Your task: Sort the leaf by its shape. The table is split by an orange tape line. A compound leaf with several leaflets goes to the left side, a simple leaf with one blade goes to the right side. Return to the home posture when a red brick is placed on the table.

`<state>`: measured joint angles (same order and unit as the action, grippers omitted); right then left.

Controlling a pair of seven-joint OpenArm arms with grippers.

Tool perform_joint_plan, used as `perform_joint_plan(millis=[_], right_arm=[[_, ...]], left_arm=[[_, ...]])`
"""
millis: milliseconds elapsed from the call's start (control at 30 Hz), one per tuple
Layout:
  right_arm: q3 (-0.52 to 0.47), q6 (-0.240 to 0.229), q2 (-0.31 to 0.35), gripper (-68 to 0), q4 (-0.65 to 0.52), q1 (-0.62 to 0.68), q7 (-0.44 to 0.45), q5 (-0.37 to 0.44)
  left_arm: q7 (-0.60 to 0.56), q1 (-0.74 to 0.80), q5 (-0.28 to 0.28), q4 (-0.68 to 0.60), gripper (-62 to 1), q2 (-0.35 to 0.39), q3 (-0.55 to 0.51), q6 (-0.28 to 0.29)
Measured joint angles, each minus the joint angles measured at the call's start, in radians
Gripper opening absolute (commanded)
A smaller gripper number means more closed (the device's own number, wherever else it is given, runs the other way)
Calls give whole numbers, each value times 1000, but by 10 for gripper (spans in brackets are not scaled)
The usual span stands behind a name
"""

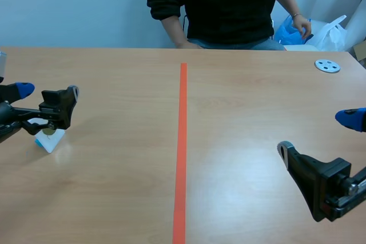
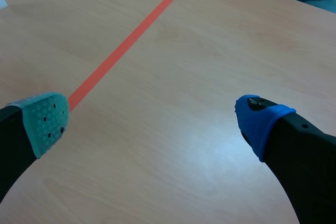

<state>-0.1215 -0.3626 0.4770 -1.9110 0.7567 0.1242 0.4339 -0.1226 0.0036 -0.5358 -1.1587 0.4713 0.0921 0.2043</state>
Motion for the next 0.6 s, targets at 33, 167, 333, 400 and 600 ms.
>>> perform_joint_plan(millis=[33, 167, 333, 400, 600], right_arm=[[0, 0, 0, 4, 0, 0, 0, 0], [0, 0, 0, 4, 0, 0, 2, 0], [0, 0, 0, 4, 0, 0, 2, 0], [0, 0, 0, 4, 0, 0, 2, 0], [0, 0, 0, 4, 0, 0, 2, 0]], left_arm=[[18, 21, 0, -51, 14, 2, 0, 10], [103, 123, 33, -259, 14, 3, 0, 30], [165, 272, 53, -487, 14, 3, 0, 62], [167, 332, 72, -557, 14, 3, 0, 70], [181, 524, 91, -684, 14, 2, 0, 69]])
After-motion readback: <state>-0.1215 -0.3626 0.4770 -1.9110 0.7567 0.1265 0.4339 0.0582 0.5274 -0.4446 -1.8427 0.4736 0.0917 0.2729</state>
